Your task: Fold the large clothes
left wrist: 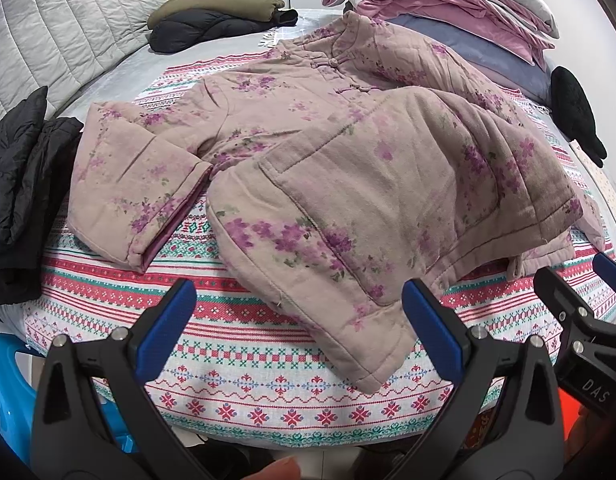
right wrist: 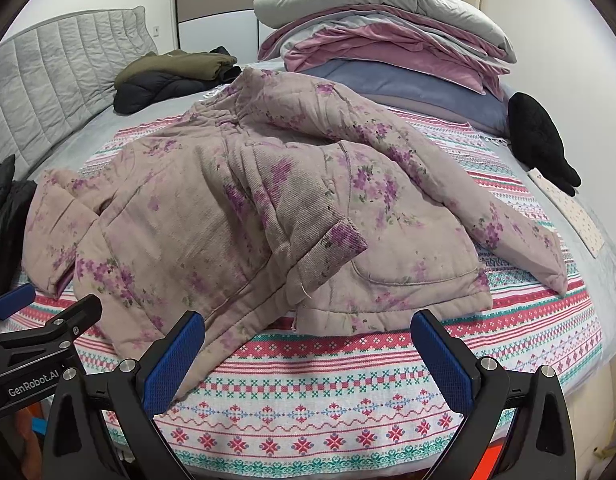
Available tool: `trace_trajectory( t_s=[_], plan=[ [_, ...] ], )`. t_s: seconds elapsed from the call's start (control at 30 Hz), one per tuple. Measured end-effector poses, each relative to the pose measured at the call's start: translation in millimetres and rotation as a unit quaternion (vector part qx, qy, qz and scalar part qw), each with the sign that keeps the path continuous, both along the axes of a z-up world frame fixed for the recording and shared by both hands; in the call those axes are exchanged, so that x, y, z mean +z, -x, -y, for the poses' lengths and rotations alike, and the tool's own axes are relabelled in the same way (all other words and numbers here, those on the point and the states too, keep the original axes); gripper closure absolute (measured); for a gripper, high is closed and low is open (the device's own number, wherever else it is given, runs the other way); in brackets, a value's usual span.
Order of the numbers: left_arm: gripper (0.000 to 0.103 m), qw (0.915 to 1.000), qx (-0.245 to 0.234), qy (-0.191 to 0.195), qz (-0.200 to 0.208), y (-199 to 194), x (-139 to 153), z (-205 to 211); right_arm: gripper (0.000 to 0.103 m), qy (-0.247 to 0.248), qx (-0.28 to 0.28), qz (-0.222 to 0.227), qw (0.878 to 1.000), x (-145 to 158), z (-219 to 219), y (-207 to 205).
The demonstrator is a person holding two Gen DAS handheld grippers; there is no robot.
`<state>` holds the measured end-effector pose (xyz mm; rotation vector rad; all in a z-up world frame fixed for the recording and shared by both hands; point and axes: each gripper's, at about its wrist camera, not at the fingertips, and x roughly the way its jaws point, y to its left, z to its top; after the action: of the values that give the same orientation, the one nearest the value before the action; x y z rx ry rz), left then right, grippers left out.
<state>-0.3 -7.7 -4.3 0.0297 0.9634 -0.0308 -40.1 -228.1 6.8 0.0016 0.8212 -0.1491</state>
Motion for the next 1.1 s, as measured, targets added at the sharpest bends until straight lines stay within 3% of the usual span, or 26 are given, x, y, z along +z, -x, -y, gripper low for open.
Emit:
trace_trajectory(
  t_s=[0.7,0.9,1.1],
  plan=[
    [0.001,1.0000,0.004,0.005,0.004,-1,1,-4,0.000,0.012,-0.003,0.002,1.000,1,0,0],
    [0.001,0.9997,0.018,0.013,0.009,-7,0,-13,0.000,-0.001,0.019,0.017,1.000,6,0,0],
    [0.001,0.9978,0.018,0.035,0.054,-21,19,-30,0.000,-0.017,0.062,0.033,0.997,29,-1,-11]
  ],
)
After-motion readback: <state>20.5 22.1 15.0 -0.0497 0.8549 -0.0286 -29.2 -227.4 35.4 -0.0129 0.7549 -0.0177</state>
